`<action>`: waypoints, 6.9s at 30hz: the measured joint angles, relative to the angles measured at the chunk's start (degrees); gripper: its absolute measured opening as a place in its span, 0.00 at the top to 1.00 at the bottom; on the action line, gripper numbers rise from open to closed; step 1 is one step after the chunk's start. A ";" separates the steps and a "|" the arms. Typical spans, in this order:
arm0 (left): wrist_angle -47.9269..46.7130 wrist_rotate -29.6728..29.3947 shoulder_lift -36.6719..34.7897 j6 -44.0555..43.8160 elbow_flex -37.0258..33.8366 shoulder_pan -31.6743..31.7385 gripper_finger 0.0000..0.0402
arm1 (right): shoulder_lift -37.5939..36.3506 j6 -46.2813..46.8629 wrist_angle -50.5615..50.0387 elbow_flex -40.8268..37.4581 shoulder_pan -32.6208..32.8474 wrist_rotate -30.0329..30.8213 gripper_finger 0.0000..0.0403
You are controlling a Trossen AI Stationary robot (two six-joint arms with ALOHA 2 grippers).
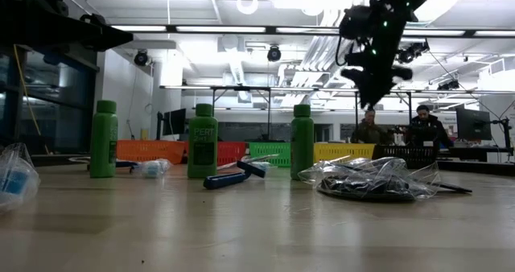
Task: Pick & Place Travel size toiletries
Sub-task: Put the black hair comb into the yellow bin
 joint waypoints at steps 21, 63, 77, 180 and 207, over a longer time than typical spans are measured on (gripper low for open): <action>0.02 -0.01 0.00 0.00 0.00 0.00 0.01 | -6.28 27.61 13.36 -18.12 7.48 -31.30 0.65; 0.01 -0.01 0.01 0.00 0.00 0.00 0.01 | 2.91 45.78 40.34 -32.52 13.73 -33.85 0.59; 0.01 -0.02 0.00 0.00 0.01 0.00 0.01 | 2.91 43.43 40.52 -32.50 13.71 -34.01 0.80; 0.00 -0.02 0.01 0.00 0.01 0.00 0.01 | -4.89 37.05 65.77 -32.46 -5.24 -11.88 0.55; 0.00 -0.01 0.00 0.00 0.01 0.00 0.01 | -13.65 23.90 65.99 -32.50 4.53 -48.04 0.56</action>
